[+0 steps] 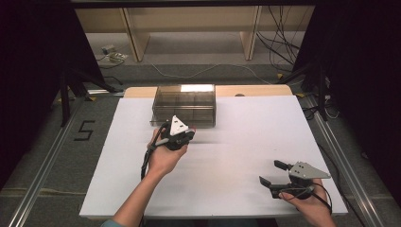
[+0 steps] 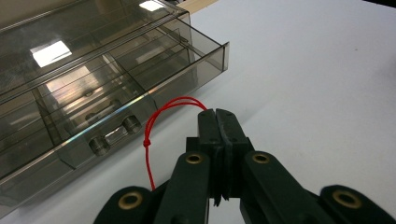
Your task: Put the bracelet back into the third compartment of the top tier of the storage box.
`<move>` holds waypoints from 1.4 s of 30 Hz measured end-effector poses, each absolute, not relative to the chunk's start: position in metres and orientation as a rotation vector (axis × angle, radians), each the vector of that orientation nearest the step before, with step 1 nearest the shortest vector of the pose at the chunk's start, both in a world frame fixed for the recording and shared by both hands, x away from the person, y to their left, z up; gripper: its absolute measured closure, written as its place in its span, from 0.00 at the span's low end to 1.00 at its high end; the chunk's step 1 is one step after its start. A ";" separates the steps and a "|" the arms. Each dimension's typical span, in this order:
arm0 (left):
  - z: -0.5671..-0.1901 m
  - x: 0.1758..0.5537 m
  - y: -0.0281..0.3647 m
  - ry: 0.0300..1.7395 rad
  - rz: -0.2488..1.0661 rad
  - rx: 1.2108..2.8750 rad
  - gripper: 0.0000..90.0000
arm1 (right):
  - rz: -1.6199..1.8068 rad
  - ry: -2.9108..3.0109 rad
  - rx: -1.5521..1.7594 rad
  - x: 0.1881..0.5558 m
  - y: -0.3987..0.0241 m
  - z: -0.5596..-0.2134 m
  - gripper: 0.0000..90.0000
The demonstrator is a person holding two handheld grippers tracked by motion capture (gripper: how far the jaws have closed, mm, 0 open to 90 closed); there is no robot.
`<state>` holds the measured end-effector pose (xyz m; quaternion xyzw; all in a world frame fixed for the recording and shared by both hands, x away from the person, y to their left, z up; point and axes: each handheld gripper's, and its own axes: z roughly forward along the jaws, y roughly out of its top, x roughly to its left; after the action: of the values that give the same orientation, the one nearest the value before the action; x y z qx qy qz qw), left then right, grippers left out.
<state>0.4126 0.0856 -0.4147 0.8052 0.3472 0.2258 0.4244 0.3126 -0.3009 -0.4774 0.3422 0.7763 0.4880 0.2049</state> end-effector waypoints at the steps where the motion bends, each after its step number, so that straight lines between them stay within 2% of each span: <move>1: -0.414 0.413 0.085 0.869 0.563 2.015 1.00 | 1.361 2.164 0.954 0.313 -0.301 -0.477 0.18; 42: -0.397 0.433 0.072 0.859 0.569 2.011 1.00 | 1.366 2.166 0.948 0.313 -0.300 -0.478 0.18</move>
<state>0.4326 0.0718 -0.3970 0.8048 0.3438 0.2278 0.4269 0.3133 -0.2998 -0.4777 0.3398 0.7765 0.4899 0.2042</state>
